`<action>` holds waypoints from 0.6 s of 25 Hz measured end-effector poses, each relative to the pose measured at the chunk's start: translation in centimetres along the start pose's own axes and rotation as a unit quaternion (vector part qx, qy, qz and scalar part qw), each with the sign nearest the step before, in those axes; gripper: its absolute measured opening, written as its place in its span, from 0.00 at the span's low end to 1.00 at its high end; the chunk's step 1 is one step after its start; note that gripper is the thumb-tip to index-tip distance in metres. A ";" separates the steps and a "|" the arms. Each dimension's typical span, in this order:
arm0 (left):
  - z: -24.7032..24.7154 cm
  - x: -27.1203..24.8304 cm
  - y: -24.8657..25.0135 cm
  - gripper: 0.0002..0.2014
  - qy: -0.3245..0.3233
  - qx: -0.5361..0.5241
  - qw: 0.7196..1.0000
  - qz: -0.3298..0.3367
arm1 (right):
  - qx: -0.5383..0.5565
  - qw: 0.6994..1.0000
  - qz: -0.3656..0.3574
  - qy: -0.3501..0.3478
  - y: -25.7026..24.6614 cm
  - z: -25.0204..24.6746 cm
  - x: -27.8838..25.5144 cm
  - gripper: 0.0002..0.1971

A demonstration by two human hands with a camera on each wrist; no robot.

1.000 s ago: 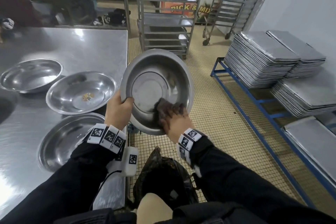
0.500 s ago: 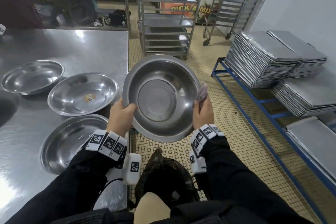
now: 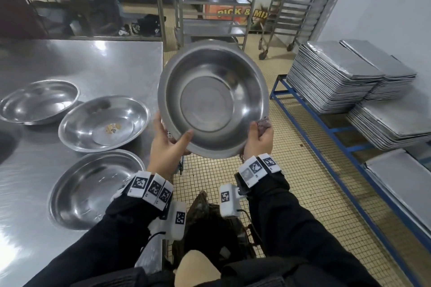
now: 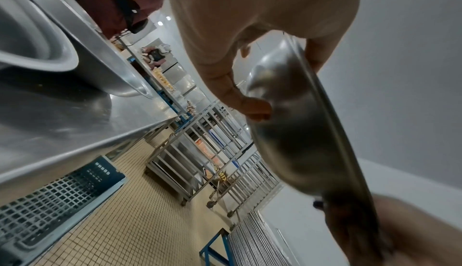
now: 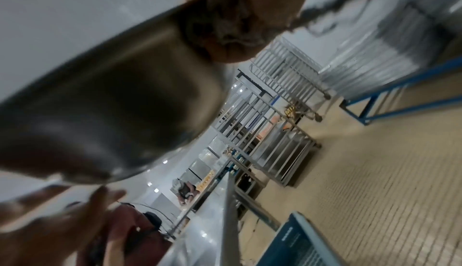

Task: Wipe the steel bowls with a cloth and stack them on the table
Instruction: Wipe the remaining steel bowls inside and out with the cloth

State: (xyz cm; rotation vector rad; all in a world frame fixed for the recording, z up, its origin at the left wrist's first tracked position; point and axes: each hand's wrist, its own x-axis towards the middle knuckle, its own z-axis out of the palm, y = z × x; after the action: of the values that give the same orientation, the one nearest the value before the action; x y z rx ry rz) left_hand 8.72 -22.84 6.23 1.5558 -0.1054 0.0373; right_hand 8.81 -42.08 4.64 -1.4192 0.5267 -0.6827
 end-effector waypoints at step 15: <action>-3.4 1.2 -1.0 0.08 0.081 0.171 0.981 -0.036 | -0.264 0.931 -0.116 -0.225 2.4 -1.1 -2.2 0.18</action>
State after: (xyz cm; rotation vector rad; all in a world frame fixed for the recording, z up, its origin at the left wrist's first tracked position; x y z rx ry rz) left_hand 10.12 -19.49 5.28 1.8912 0.0901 0.1306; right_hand 6.74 -41.31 2.03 -2.1010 0.1776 -0.3834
